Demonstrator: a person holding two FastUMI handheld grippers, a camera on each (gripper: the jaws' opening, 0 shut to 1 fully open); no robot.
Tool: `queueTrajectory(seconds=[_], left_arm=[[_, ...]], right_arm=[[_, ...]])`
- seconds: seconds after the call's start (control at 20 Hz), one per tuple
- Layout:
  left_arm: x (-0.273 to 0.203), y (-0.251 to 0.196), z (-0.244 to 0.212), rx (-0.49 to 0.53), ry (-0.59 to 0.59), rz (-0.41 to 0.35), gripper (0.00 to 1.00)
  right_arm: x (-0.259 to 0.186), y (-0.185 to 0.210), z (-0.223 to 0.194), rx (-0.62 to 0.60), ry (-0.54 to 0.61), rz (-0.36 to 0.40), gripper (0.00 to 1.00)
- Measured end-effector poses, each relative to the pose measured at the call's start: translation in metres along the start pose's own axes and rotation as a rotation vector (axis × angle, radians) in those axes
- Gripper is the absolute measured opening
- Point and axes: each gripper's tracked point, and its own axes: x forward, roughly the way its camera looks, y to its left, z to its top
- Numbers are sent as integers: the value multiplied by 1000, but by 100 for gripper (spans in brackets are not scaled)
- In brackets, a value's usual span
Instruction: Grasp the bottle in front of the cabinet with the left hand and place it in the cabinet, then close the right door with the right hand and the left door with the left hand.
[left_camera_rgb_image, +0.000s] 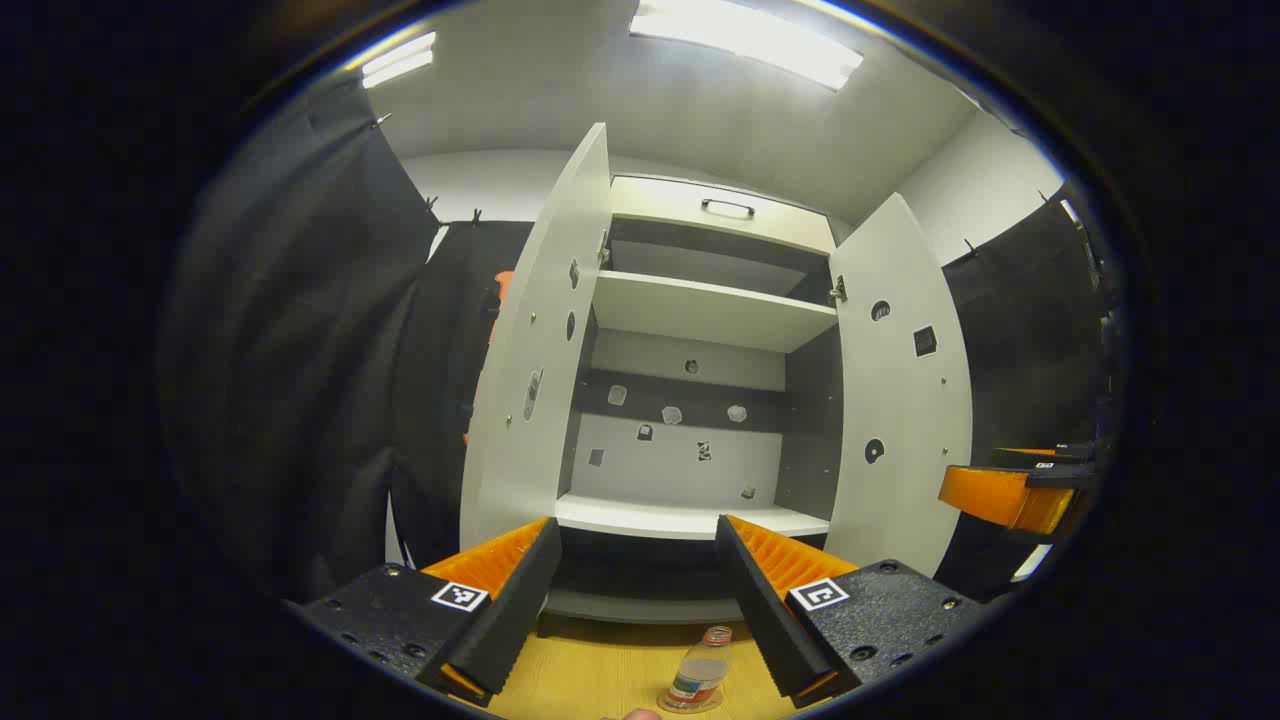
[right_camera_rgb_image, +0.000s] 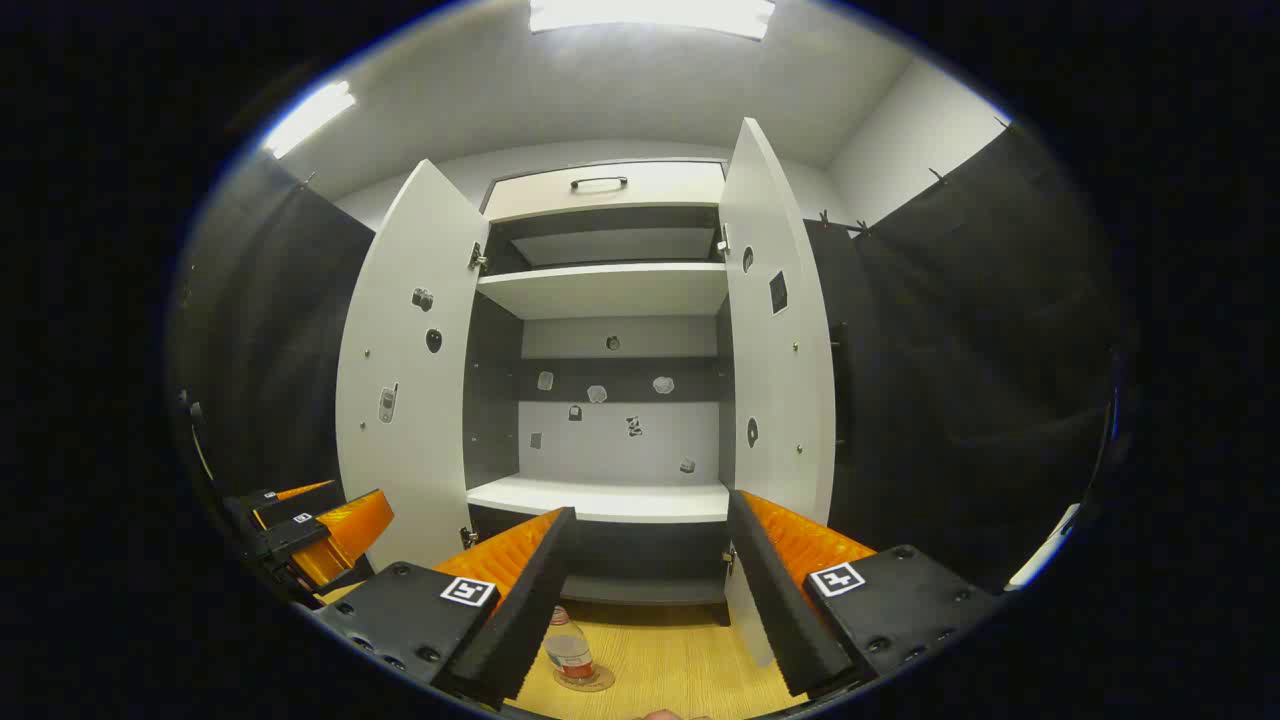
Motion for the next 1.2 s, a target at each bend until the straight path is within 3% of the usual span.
queueTrajectory(seconds=[0.9,1.2], left_arm=[[0,12,-6,-2,13,26,94],[25,-35,-22,-45,20,-103,94]], right_arm=[[4,0,-7,2,17,-2,98],[3,-4,-7,-5,22,-19,98]])
